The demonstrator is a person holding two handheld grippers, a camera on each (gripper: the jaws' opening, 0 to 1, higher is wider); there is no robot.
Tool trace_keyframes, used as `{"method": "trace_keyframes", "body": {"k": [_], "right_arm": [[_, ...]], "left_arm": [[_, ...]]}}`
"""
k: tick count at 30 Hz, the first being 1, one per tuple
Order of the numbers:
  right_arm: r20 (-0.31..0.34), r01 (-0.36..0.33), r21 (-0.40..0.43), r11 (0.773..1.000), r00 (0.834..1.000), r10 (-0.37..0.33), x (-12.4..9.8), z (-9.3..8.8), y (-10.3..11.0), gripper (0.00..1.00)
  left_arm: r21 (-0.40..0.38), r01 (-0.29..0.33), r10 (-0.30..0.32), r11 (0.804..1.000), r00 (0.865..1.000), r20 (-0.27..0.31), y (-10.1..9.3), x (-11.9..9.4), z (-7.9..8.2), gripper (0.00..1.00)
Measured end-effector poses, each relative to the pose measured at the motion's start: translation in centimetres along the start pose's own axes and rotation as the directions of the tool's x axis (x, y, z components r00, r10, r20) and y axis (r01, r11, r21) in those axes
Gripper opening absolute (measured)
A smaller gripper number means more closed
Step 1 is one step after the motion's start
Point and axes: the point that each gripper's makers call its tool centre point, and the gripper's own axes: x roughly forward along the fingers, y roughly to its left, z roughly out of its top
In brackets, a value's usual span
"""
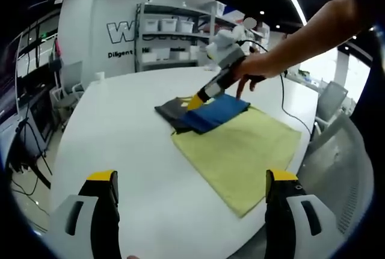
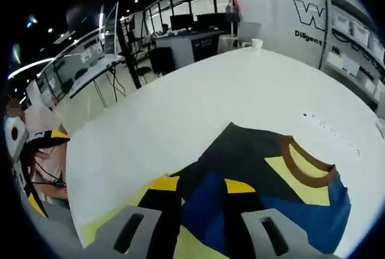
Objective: Fold the garment on the visible template until the final outline fits inside the template.
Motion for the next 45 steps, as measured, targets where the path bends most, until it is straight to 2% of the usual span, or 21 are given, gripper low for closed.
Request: {"method": "trace_keyframes", "body": {"k": [7,12,13,15,17,18,19,21,26,30,34,39,41,42,44,45], "right_arm": [[-0.073,-0.001,-0.018,1.0,0.997,0.0,1.1,-2.1,0.3,0.21],[-0.102,-0.007,-0.006,1.0,0.995,0.006,2.0,-2.9,0.9,0.2],[-0.125,-0.003,-0.007,1.0,0.992,0.002,2.2,-3.4,1.0,0.2],[-0.156,0.0,-0.023,1.0,0.988,-0.004,2.5,-4.3,1.0,0.16],[-0.168,0.002,-0.002,1.0,0.986,-0.002,2.6,-4.7,1.2,0.12],[-0.132,0.017,-0.022,1.0,0.991,-0.02,2.6,-4.1,0.8,0.09],[-0.149,0.027,-0.008,1.0,0.988,-0.028,2.6,-4.4,0.6,0.07],[-0.145,0.009,0.02,1.0,0.989,-0.006,2.3,-4.2,0.7,0.0],[-0.098,0.001,0.057,0.998,0.995,0.004,1.5,-2.8,0.4,0.0],[-0.07,0.0,0.05,0.999,0.998,0.004,0.9,-2.1,0.5,0.0],[0.012,-0.016,0.107,0.994,1.0,0.014,0.3,-0.7,0.6,0.0],[-0.01,-0.015,0.074,0.997,1.0,0.015,0.4,-1.2,1.2,0.0],[-0.028,-0.079,0.068,0.995,0.996,0.081,0.8,-1.7,2.7,0.0],[-0.058,-0.081,0.075,0.994,0.995,0.086,0.9,-2.2,3.2,0.02],[-0.018,-0.074,0.049,0.996,0.997,0.075,0.9,-1.6,3.4,0.12],[0.024,-0.081,0.041,0.996,0.997,0.08,0.7,-0.9,3.5,0.18]], "left_arm": [[-0.004,0.001,-0.001,1.0,1.0,-0.01,0.1,0.1,-0.3,0.99],[-0.009,-0.005,0.005,1.0,1.0,-0.009,0.3,0.1,-0.3,0.99],[-0.009,-0.006,0.006,1.0,1.0,-0.012,0.4,0.1,-0.4,0.99],[-0.012,-0.009,0.009,1.0,1.0,-0.013,0.5,0.1,-0.4,0.99],[-0.012,-0.01,0.01,1.0,1.0,-0.012,0.6,0.0,-0.5,0.99],[-0.011,-0.011,0.01,1.0,1.0,-0.013,0.6,0.0,-0.5,0.98],[-0.011,-0.012,0.012,1.0,1.0,-0.015,0.7,-0.1,-0.6,0.99],[-0.013,-0.015,0.015,1.0,1.0,-0.019,0.9,-0.1,-0.8,0.99],[-0.017,-0.016,0.015,1.0,1.0,-0.019,1.0,-0.1,-0.9,0.98],[-0.003,-0.009,0.009,1.0,1.0,-0.025,0.8,0.0,-0.9,0.98],[-0.002,-0.006,0.006,1.0,1.0,-0.019,0.8,0.1,-0.6,0.98],[0.004,-0.005,0.005,1.0,1.0,-0.012,0.8,0.1,-0.2,0.98],[0.0,-0.007,0.007,1.0,1.0,-0.007,0.8,0.1,-0.1,0.99],[-0.001,-0.006,0.006,1.0,1.0,-0.006,0.7,0.1,0.0,0.99],[0.008,-0.003,0.003,1.0,1.0,-0.007,0.7,0.1,0.1,0.99],[0.014,-0.006,0.006,1.0,1.0,-0.007,0.7,0.1,0.2,0.99]]}}
